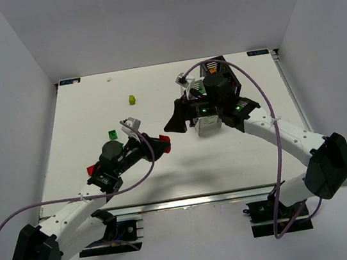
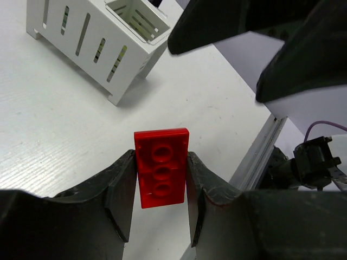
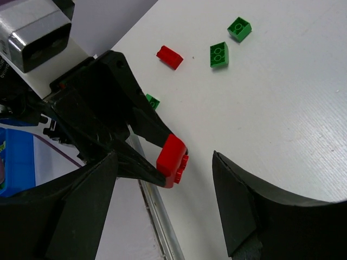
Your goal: Sort the legos into containers by color
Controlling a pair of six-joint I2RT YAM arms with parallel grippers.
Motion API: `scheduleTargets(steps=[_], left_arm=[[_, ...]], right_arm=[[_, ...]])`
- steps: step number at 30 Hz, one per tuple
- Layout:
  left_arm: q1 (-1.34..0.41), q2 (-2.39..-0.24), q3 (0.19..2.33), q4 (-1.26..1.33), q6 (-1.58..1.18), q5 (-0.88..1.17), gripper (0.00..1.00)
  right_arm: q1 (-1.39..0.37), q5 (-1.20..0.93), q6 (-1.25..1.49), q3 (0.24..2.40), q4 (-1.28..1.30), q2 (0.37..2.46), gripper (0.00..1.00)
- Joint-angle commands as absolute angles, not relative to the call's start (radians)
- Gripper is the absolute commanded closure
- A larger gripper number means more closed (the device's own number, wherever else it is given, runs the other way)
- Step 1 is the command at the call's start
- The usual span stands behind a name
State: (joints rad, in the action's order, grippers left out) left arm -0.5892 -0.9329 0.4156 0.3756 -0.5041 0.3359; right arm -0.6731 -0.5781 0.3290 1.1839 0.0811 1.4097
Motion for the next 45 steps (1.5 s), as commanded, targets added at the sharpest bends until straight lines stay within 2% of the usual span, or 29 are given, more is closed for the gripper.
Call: scheduleTargets(steps=[1,17,21,27,41,44,45], left_arm=[[-0.604,-0.943,0.477,0.361,-0.446,0.278,1.00],[-0.638,-0.976,0.540,0.364,-0.437,0.285,1.00],[-0.650,-0.976,0.541,0.370,-0.442,0.285,1.00],[-0.658,-0.977,0.561,0.370,-0.436,0.278,1.00],[-0.663,-0.973,0.627,0.318,-0.396,0.230,1.00],[-0.663,-0.968,0.630,0.307,-0.394,0.218,0.90],[-0.663,-0.968,0.632,0.304,-0.394,0.216,0.79]], right_arm=[[-0.701,-0.534,0.321,1.213,0.103,1.425,0.25],[-0.735,-0.518,0.337,1.190,0.087,1.463,0.36],[-0.733,-0.525,0.337,1.190,0.084,1.474,0.41],[-0.736,-0.551,0.345,1.164,0.084,1.480,0.52],[-0.735,-0.637,0.341,1.160,0.075,1.474,0.92],[-0.735,-0.646,0.344,1.160,0.063,1.465,0.99],[-0.733,-0.646,0.344,1.163,0.060,1.463,1.00]])
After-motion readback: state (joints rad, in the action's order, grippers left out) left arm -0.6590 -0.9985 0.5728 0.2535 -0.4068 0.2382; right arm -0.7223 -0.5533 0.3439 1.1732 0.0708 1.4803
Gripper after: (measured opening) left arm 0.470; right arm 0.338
